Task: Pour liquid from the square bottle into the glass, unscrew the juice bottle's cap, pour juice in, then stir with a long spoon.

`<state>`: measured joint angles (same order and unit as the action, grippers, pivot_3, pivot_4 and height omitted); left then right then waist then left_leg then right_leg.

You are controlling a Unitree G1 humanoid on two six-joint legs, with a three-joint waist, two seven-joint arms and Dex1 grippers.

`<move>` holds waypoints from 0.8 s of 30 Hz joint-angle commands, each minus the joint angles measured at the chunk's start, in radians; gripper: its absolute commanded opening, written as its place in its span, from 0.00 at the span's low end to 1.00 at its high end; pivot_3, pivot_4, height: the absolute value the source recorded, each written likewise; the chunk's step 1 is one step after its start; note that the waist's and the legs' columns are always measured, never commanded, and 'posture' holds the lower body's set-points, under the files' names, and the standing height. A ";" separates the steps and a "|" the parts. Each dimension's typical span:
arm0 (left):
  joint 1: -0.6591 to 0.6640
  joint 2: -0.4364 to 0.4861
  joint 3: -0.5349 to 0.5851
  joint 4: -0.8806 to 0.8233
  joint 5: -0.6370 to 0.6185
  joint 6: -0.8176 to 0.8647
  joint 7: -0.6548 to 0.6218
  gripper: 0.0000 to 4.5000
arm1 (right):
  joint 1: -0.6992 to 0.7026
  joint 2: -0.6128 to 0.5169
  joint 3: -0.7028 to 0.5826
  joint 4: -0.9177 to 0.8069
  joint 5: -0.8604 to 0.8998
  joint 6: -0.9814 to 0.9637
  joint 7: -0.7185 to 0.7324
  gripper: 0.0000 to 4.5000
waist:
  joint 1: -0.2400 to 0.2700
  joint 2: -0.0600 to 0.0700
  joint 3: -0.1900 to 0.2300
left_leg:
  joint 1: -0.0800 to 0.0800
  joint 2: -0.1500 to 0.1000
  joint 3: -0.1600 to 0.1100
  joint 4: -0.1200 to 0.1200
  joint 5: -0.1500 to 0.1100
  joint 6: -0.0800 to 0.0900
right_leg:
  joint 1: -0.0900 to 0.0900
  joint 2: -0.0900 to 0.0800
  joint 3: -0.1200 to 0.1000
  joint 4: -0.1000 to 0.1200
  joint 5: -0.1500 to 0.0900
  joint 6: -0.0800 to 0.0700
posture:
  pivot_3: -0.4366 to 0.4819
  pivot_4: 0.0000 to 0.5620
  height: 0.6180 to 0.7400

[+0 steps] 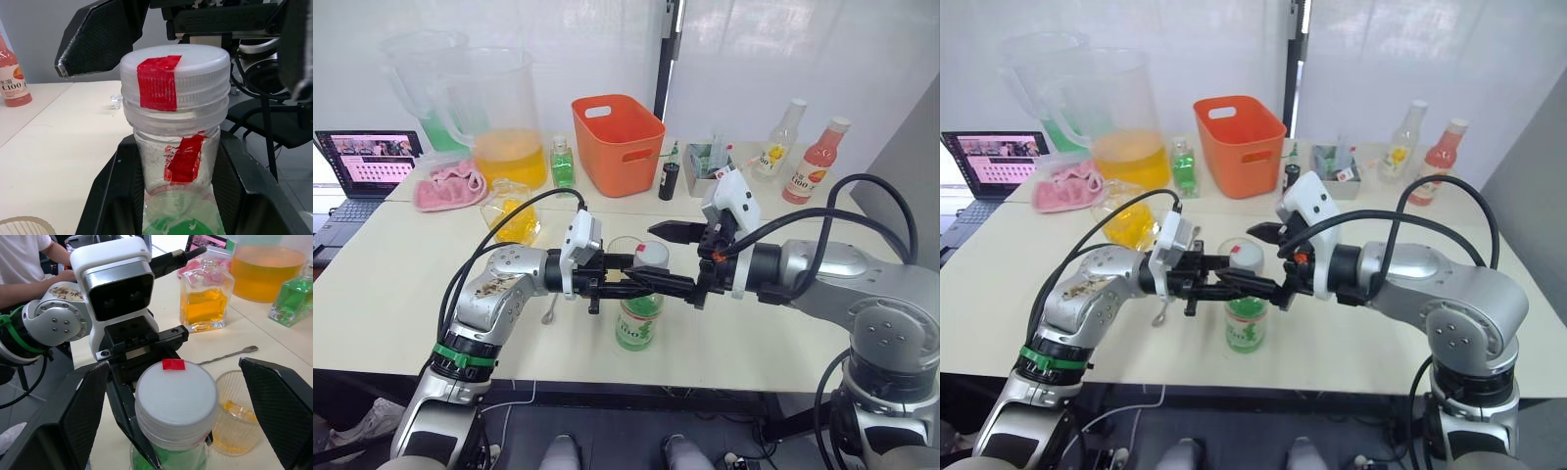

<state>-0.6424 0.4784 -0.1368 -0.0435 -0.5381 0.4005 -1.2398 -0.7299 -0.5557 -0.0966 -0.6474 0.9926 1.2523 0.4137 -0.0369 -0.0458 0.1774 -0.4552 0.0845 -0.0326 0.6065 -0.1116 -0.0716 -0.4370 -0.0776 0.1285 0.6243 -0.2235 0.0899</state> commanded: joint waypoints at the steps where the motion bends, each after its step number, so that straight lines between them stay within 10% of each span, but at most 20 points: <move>1: 0.006 -0.006 -0.028 0.018 0.033 -0.007 -0.001 0.31 | -0.006 0.000 -0.023 -0.009 0.026 -0.017 -0.023 0.74 | 0.000 0.000 0.000 | 0.000 0.000 0.000 0.000 0.000 0.000 | 0.000 0.000 0.000 0.000 0.000 0.000 | 0.48 0.27 0.85; 6: 0.005 -0.006 -0.028 0.026 0.036 -0.016 -0.002 0.31 | -0.001 -0.008 -0.011 -0.003 0.030 -0.027 -0.029 0.39 | 0.000 0.000 0.000 | 0.000 0.000 0.000 0.000 0.000 0.000 | 0.000 0.000 0.000 0.000 0.000 0.000 | 0.48 0.27 0.85; 15: 0.007 0.003 -0.021 0.009 0.035 -0.005 0.013 0.31 | -0.005 -0.043 0.041 0.026 -0.001 -0.067 0.050 0.37 | 0.000 0.000 0.000 | 0.000 0.000 0.000 0.000 0.000 0.000 | 0.000 0.000 0.000 0.000 0.000 0.000 | 0.48 0.27 0.85; 24: 0.027 0.026 -0.007 -0.073 0.029 0.032 0.061 0.31 | -0.097 -0.173 0.243 0.207 -0.187 -0.345 0.493 0.37 | -0.007 0.000 0.000 | 0.001 0.000 0.000 0.000 0.000 0.000 | 0.000 0.000 0.000 -0.001 0.000 0.000 | 0.48 0.27 0.85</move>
<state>-0.6249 0.4968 -0.1377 -0.0923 -0.5298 0.4104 -1.2133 -0.8083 -0.7200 0.0883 -0.4634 0.8513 0.9828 0.7878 -0.0438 -0.0456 0.1772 -0.4544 0.0846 -0.0325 0.6066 -0.1118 -0.0718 -0.4366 -0.0775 0.1285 0.6237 -0.2235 0.0898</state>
